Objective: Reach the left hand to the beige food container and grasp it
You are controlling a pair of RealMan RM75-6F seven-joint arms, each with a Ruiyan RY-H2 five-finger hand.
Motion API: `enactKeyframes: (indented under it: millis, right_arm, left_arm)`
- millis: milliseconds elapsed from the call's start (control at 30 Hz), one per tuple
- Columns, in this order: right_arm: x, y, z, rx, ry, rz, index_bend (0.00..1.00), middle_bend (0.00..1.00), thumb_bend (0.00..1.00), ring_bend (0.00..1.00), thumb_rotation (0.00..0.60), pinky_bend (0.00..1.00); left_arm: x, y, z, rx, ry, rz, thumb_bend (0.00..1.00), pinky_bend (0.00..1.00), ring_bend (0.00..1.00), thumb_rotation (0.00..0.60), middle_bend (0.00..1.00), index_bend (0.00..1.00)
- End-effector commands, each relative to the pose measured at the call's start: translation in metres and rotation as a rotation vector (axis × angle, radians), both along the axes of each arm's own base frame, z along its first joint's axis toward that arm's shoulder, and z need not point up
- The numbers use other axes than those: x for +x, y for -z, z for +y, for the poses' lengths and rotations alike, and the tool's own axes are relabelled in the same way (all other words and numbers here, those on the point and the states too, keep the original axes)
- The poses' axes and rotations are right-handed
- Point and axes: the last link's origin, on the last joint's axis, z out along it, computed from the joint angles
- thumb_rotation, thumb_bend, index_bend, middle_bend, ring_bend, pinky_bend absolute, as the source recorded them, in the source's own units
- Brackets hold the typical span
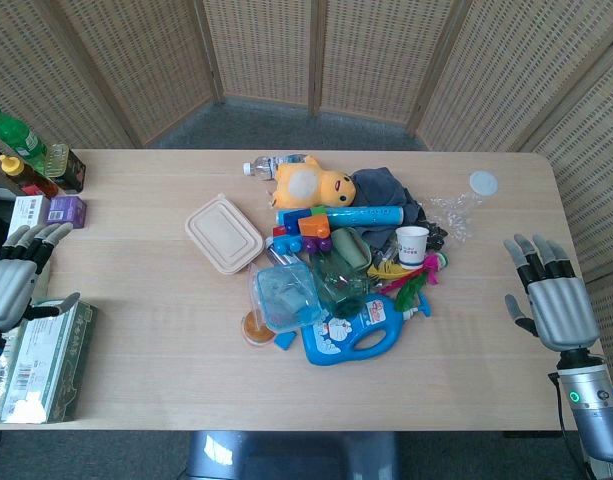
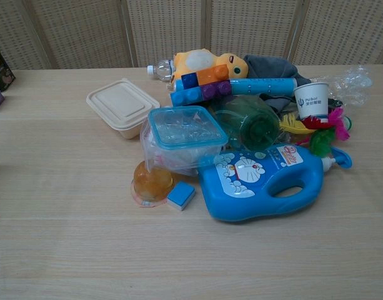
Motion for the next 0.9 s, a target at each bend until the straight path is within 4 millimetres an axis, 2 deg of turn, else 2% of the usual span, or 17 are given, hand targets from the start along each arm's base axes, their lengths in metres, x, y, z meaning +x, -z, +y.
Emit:
enactKeyframes:
  millis: [33,600,900]
  right_arm:
    - [0.001,0.0,0.001,-0.001,-0.004,-0.004,0.0,0.0,0.4,0.0,0.589,0.0]
    - [0.003,-0.002,0.007,-0.01,-0.008,-0.01,0.0,0.0,0.41,0.0,0.588,0.0]
    - [0.002,-0.006,0.011,-0.021,-0.011,-0.013,0.0,0.0,0.41,0.0,0.588,0.0]
  left_arm:
    - [0.0,0.002,0.0,-0.005,0.0,-0.002,0.3,0.0,0.0,0.515,0.03,0.04]
    - [0.006,0.004,0.019,-0.068,0.032,0.073,0.29,0.0,0.0,0.509,0.0,0.0]
    - [0.018,0.013,0.052,-0.135,0.1,0.19,0.29,0.0,0.0,0.504,0.0,0.0]
